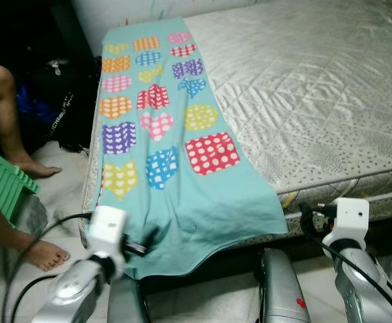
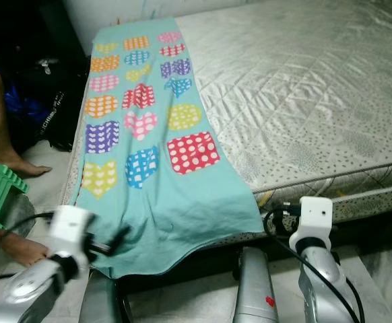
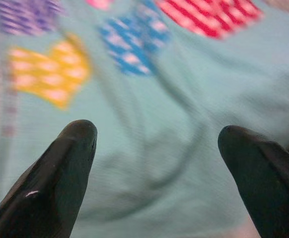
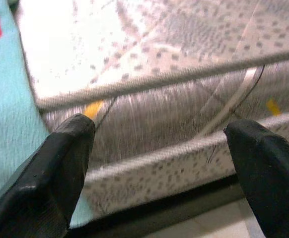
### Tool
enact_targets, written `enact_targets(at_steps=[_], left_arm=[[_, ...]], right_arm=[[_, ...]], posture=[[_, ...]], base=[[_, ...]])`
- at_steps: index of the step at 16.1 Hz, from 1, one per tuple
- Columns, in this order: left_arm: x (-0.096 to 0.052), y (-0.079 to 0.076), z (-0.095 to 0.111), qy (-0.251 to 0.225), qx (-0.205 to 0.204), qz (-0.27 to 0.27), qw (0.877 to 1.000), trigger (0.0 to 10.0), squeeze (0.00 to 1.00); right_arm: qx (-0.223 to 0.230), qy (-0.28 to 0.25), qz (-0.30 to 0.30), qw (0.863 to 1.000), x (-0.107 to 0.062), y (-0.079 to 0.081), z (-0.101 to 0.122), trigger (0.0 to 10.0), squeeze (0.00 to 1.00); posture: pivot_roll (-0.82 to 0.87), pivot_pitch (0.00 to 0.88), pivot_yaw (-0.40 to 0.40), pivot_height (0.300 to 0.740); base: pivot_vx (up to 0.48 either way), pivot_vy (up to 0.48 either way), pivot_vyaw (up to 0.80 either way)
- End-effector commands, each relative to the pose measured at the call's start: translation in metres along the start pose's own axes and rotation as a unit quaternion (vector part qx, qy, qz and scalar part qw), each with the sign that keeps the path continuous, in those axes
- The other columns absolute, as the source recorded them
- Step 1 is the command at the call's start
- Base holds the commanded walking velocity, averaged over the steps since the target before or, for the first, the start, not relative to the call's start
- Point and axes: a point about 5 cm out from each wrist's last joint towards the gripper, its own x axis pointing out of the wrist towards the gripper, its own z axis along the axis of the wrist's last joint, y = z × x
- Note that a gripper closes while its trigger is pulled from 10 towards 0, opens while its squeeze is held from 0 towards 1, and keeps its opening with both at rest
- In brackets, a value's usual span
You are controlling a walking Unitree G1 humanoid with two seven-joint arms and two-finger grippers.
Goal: Clean up the room
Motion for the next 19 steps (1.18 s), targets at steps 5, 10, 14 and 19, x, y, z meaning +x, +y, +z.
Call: enact_targets(at_steps=[5,10,14,19], left_arm=[[-0.006,0.004,0.002,-0.081,0.032,0.043,0.995,10.0,0.00],[0.010,0.003,0.013,-0.126,0.025,0.061,0.990,10.0,0.00],[0.021,0.001,0.017,-0.142,0.008,0.066,0.988,10.0,0.00],[0.028,0.000,0.018,-0.148,0.008,0.062,0.987,10.0,0.00]], right_arm=[[0.017,-0.012,-0.009,1.000,0.015,0.007,0.010,10.0,0.00],[0.044,-0.041,-0.036,0.998,0.039,0.005,0.035,10.0,0.00],[0.068,-0.067,-0.038,0.995,0.041,0.009,0.045,10.0,0.00],[0.075,-0.076,-0.048,0.993,0.045,0.003,0.051,10.0,0.00]], posture=[[-0.09,0.000,0.065,0.501],[-0.10,0.000,0.061,0.501],[-0.11,0.000,0.070,0.505],[-0.12,0.000,0.077,0.559]], base=[[0.000,0.000,0.00],[0.000,0.000,0.00],[0.000,0.000,0.00],[0.000,0.000,0.00]])
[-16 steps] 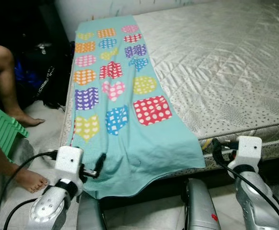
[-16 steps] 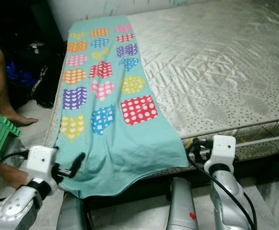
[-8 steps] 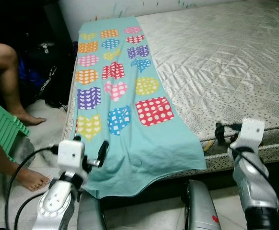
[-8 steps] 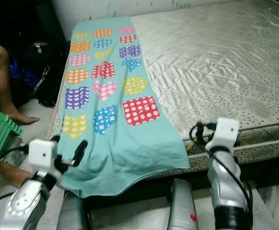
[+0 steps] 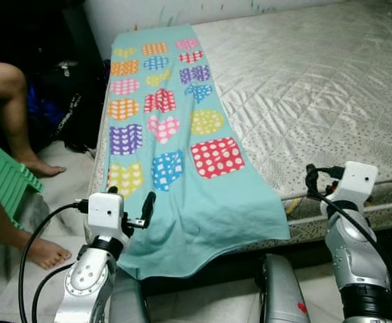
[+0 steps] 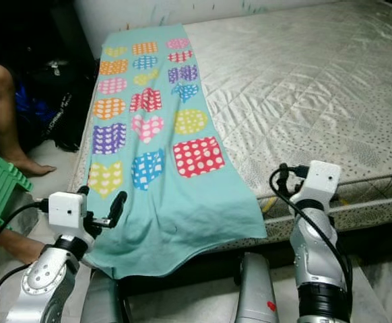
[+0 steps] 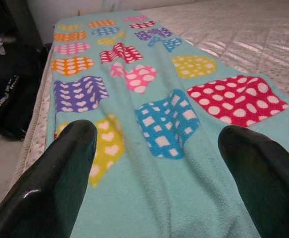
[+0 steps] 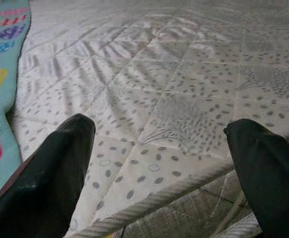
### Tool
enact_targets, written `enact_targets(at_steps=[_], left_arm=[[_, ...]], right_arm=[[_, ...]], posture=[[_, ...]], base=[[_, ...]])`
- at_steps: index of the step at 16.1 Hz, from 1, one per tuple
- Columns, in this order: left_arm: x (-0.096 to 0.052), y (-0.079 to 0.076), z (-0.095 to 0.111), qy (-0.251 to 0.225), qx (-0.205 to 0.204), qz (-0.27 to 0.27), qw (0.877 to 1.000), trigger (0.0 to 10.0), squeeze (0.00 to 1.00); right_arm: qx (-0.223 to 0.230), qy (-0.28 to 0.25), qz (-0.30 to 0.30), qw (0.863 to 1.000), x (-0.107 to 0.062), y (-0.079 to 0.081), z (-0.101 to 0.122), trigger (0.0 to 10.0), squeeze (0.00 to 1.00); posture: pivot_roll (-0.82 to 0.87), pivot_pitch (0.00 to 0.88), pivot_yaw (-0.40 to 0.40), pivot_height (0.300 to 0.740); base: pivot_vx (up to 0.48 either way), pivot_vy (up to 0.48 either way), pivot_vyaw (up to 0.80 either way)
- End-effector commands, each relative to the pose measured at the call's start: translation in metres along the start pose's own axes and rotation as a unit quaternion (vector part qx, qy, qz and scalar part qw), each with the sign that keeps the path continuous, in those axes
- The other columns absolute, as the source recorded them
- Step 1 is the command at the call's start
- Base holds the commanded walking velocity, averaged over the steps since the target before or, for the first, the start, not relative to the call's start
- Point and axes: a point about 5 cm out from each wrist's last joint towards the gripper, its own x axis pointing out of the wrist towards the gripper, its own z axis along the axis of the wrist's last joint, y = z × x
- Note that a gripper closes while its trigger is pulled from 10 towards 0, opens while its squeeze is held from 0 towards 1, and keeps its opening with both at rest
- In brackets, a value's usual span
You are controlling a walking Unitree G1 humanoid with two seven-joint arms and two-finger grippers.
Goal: Clean up the room
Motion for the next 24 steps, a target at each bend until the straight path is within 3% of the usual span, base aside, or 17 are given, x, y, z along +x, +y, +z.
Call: enact_targets(at_steps=[1,15,18,24], left_arm=[[0.004,0.004,0.006,-0.015,0.005,0.007,1.000,10.0,0.00],[0.018,0.004,0.021,-0.049,0.001,0.020,0.999,10.0,0.00],[0.023,0.006,0.023,-0.057,0.009,0.027,0.998,10.0,0.00],[0.034,0.017,0.029,-0.073,0.030,0.061,0.995,10.0,0.00]], right_arm=[[0.007,-0.019,0.003,1.000,0.005,0.002,0.011,10.0,0.00],[0.021,-0.032,-0.008,0.999,0.005,0.003,0.013,10.0,0.00],[0.023,-0.032,-0.010,0.999,0.006,0.006,0.012,10.0,0.00],[0.037,-0.041,0.010,0.998,0.014,0.026,0.015,10.0,0.00]], posture=[[-0.12,0.000,0.078,0.572],[-0.12,0.000,0.094,0.735],[-0.12,0.000,0.096,0.740],[-0.10,0.000,0.092,0.740]], base=[[0.000,0.000,0.00],[0.000,0.000,0.00],[0.000,0.000,0.00],[0.000,0.000,0.00]])
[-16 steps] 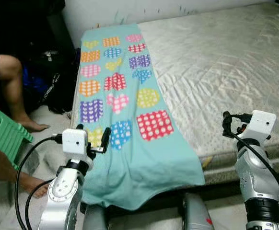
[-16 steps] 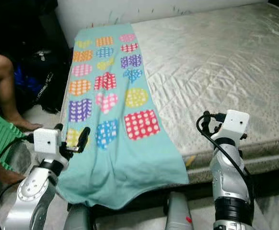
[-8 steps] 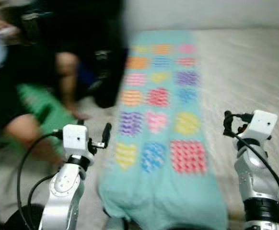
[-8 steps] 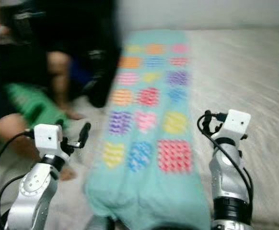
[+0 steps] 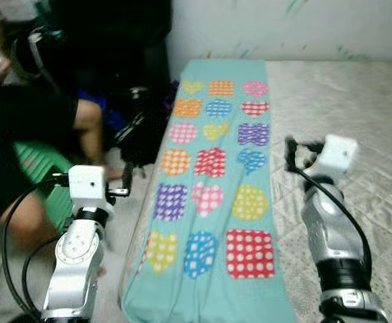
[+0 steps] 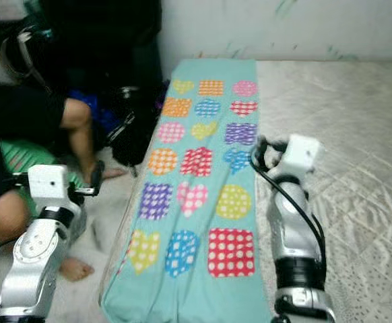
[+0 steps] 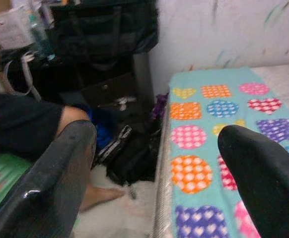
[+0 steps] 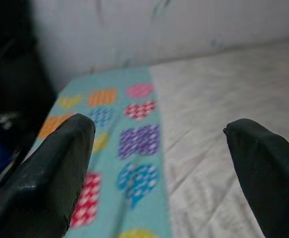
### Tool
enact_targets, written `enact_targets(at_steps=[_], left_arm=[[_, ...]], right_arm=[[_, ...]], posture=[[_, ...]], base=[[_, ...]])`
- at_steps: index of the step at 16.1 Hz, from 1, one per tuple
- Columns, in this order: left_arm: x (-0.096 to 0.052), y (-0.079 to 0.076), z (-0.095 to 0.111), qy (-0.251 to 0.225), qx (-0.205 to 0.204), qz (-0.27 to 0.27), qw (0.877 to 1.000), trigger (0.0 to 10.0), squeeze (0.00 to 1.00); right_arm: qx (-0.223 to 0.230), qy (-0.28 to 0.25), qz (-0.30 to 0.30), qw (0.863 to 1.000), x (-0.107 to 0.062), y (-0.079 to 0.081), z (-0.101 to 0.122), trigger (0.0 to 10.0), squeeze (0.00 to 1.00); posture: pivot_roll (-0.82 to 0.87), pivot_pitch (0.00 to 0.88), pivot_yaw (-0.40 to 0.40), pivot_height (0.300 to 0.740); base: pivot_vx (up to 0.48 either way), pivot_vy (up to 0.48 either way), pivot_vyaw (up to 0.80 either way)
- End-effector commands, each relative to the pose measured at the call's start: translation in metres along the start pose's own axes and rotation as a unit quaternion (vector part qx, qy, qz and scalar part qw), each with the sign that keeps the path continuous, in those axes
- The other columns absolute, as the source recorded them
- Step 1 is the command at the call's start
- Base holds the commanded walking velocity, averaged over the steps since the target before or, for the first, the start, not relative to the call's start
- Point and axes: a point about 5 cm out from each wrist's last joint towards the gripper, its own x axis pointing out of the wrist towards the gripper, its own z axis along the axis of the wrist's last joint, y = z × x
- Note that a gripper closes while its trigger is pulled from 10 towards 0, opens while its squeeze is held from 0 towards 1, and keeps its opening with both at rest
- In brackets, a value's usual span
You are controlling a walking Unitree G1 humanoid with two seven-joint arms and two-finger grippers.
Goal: Clean up the room
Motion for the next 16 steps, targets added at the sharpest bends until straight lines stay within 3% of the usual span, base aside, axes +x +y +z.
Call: enact_targets(at_steps=[1,3,8,10,11,13,16], left_arm=[[0.004,-0.006,0.002,-0.008,0.001,-0.010,1.000,10.0,0.00],[0.005,-0.006,0.000,-0.006,-0.002,-0.017,1.000,10.0,0.00],[-0.001,-0.012,-0.029,0.037,0.003,-0.009,0.999,10.0,0.00],[-0.013,-0.008,-0.040,0.041,0.011,-0.021,0.999,10.0,0.00],[-0.019,-0.003,-0.041,0.043,0.008,-0.025,0.999,10.0,0.00],[-0.041,0.017,-0.046,0.061,0.016,-0.019,0.998,10.0,0.00],[-0.058,0.031,-0.051,0.073,0.033,0.002,0.997,10.0,0.00]], right_arm=[[0.003,0.028,-0.036,0.999,-0.006,-0.018,-0.017,10.0,0.00],[0.006,0.027,-0.033,0.999,-0.006,-0.013,-0.017,10.0,0.00],[-0.011,0.044,-0.007,0.999,-0.013,0.000,-0.033,10.0,0.00],[0.034,0.036,0.053,0.997,-0.025,0.010,-0.037,10.0,0.00],[0.032,0.034,0.079,0.996,-0.030,0.012,-0.037,10.0,0.00],[0.017,0.057,0.153,0.986,-0.055,0.007,-0.047,10.0,0.00],[-0.009,0.080,0.166,0.983,-0.076,-0.016,-0.055,10.0,0.00]], posture=[[-0.10,0.000,0.097,0.740],[-0.10,0.000,0.092,0.740],[-0.11,0.000,0.075,0.740],[-0.10,0.000,0.073,0.740],[-0.09,0.000,0.071,0.740],[-0.09,0.000,0.065,0.740],[-0.07,0.000,0.053,0.740]], base=[[0.000,0.000,0.00],[0.000,0.000,0.00],[0.000,0.000,0.00],[0.000,0.000,0.00],[0.000,0.000,0.00],[0.000,0.000,0.00],[0.000,0.000,0.00]])
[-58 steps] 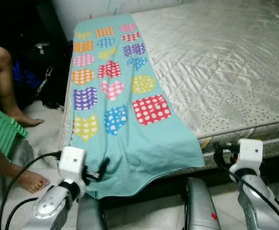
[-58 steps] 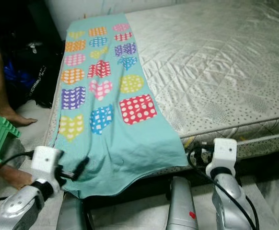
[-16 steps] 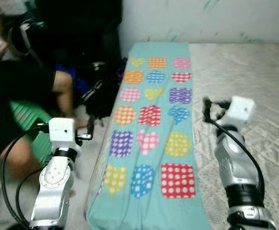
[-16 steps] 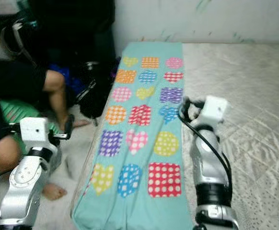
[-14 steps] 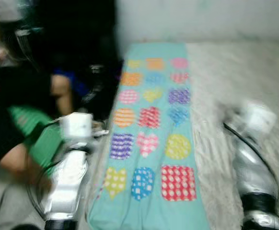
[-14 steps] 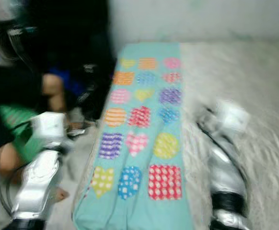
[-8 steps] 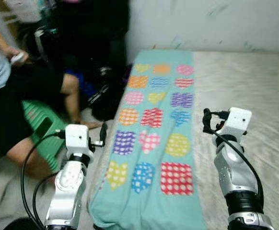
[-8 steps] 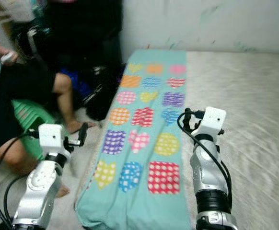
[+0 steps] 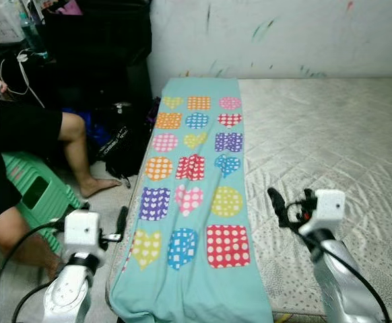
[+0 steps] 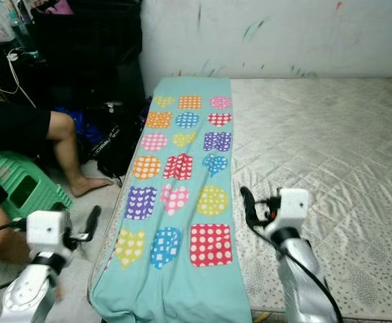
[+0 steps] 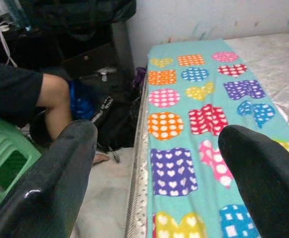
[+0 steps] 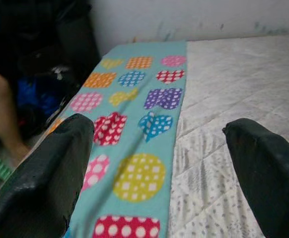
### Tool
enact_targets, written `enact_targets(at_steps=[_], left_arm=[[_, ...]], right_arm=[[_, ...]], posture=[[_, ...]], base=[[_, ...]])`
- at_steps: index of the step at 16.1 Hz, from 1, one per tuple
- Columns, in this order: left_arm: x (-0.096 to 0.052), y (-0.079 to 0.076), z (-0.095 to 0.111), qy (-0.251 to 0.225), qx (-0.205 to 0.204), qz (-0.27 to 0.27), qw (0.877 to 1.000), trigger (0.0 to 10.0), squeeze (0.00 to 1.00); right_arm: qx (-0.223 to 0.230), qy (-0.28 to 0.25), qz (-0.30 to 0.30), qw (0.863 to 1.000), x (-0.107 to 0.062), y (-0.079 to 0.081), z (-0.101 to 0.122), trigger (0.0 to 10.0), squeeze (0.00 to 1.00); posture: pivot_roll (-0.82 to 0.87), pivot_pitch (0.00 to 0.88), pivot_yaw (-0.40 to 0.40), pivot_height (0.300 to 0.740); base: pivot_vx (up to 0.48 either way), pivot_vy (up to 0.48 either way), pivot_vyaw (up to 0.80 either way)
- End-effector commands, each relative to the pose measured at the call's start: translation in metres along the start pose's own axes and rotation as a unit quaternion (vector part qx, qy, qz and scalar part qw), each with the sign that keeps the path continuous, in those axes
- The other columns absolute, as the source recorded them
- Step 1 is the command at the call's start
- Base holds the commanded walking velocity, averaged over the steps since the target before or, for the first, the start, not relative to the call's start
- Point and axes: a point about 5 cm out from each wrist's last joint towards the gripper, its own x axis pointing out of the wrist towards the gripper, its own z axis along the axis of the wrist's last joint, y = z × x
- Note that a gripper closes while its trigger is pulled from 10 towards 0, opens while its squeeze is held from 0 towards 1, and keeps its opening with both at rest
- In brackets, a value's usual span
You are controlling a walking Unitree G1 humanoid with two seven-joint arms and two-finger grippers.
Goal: Clean up the room
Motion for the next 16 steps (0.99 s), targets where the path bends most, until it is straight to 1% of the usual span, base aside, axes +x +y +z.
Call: enact_targets(at_steps=[1,2,3,4,7,12,13,16], left_arm=[[-0.005,0.009,0.004,-0.010,0.008,0.015,1.000,10.0,0.00],[-0.009,0.011,0.004,-0.010,0.005,0.020,1.000,10.0,0.00],[-0.010,0.011,0.005,-0.010,0.003,0.020,1.000,10.0,0.00],[-0.008,0.007,0.006,-0.011,-0.004,0.017,1.000,10.0,0.00],[-0.005,0.002,0.008,-0.011,-0.007,0.009,1.000,10.0,0.00],[-0.002,-0.004,0.013,-0.010,-0.006,0.017,1.000,10.0,0.00],[-0.003,-0.005,0.011,-0.005,-0.007,0.017,1.000,10.0,0.00],[-0.005,-0.007,0.010,0.001,-0.012,0.014,1.000,10.0,0.00]], right_arm=[[-0.009,0.006,0.006,1.000,-0.008,-0.006,0.002,10.0,0.00],[-0.013,0.015,0.004,1.000,-0.013,-0.011,0.001,10.0,0.00],[-0.014,0.020,0.004,1.000,-0.013,-0.012,0.002,10.0,0.00],[-0.017,0.023,0.005,1.000,-0.006,-0.011,0.005,10.0,0.00],[-0.011,0.013,-0.001,1.000,0.003,-0.007,0.011,10.0,0.00],[-0.010,0.014,0.009,1.000,0.001,0.000,0.011,10.0,0.00],[-0.012,0.015,0.010,1.000,0.000,0.000,0.011,10.0,0.00],[-0.016,0.017,0.011,1.000,0.000,0.000,0.011,10.0,0.00]], posture=[[-0.07,0.000,0.039,0.740],[-0.07,0.000,0.033,0.740],[-0.06,0.000,0.030,0.740],[-0.07,0.000,0.031,0.740],[-0.07,0.000,0.036,0.740],[-0.07,0.000,0.029,0.740],[-0.07,0.000,0.027,0.740],[-0.08,0.000,0.025,0.740]], base=[[0.000,0.000,0.00],[0.000,0.000,0.00],[0.000,0.000,0.00],[0.000,0.000,-0.52],[0.000,0.000,-0.80],[0.000,0.000,-0.80],[0.000,0.000,0.00],[-0.330,0.000,0.00]])
